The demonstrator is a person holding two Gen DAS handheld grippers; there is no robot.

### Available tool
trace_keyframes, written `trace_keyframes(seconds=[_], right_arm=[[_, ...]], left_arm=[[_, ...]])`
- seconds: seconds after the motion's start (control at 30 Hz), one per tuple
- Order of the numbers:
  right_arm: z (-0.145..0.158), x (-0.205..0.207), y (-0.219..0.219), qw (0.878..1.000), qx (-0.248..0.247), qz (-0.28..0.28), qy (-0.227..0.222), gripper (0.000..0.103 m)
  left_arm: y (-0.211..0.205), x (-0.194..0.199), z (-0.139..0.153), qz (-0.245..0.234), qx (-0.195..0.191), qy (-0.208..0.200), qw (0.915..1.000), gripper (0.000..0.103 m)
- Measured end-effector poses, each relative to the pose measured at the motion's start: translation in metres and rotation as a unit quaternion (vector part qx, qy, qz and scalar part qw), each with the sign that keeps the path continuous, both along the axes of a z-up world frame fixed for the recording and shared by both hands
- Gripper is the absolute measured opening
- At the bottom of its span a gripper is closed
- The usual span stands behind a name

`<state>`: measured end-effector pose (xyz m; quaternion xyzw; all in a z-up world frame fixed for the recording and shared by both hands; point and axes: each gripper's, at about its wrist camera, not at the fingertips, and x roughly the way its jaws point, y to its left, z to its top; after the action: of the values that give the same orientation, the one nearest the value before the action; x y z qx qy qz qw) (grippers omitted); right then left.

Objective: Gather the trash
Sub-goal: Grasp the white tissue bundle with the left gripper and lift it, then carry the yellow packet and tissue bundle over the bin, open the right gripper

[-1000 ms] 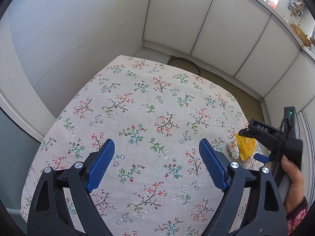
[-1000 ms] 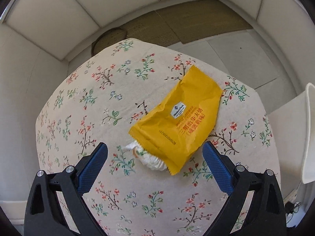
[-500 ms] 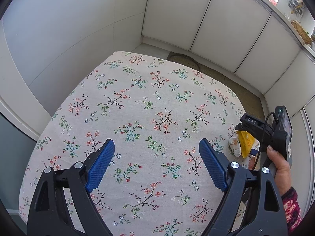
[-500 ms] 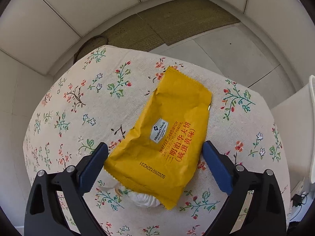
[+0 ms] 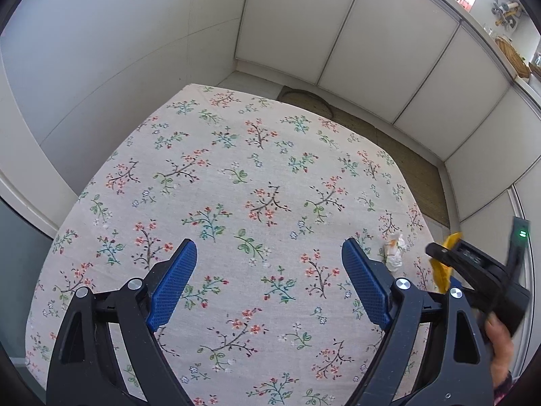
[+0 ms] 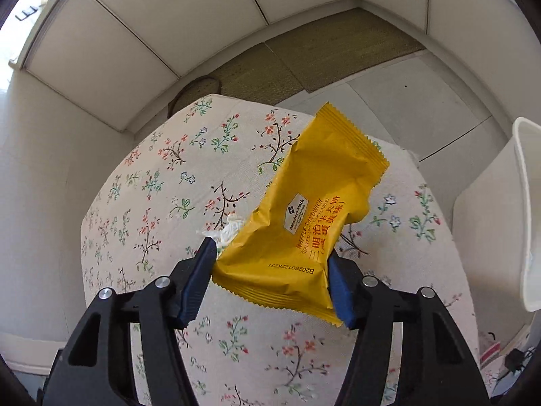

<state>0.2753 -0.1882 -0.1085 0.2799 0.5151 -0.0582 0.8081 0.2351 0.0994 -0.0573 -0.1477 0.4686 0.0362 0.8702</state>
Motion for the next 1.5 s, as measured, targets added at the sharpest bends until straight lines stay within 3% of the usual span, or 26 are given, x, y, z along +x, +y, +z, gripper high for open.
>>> trace_keyframes(seconds=[0.23,0.43,0.9,1.07,1.13,1.2,1.27,1.5], right_arm=[[0.059,-0.069,-0.017,0.996,-0.049,0.047,-0.06,0.061],[0.079,-0.126,-0.03,0.993,-0.055,0.052,-0.089,0.061],[0.065,-0.139,-0.078,0.995,-0.037,0.02,-0.091,0.062],[0.065,-0.143,-0.086,0.995,-0.04,0.019,-0.087,0.062],[0.066,-0.144,-0.088,0.995,-0.043,0.017,-0.088,0.062],[0.067,-0.145,-0.09,0.995,-0.044,0.016,-0.088,0.062],[0.068,-0.146,-0.091,0.995,-0.046,0.016,-0.087,0.062],[0.069,-0.148,-0.089,0.995,-0.049,0.023,-0.09,0.062]], left_arm=[[-0.045,0.009,-0.016,-0.041,0.006,0.008,0.9991,0.084],[-0.093,0.027,-0.039,-0.085,-0.004,0.03,0.9959,0.084],[-0.185,0.076,-0.081,-0.112,0.068,0.036,0.9908,0.082],[-0.198,0.086,-0.095,-0.116,0.065,0.062,0.9891,0.063],[-0.199,0.087,-0.1,-0.116,0.063,0.071,0.9887,0.049],[-0.199,0.084,-0.1,-0.118,0.071,0.064,0.9883,0.044],[-0.198,0.082,-0.1,-0.133,0.073,0.06,0.9867,0.031],[-0.187,0.059,-0.084,-0.137,0.07,0.041,0.9872,0.03]])
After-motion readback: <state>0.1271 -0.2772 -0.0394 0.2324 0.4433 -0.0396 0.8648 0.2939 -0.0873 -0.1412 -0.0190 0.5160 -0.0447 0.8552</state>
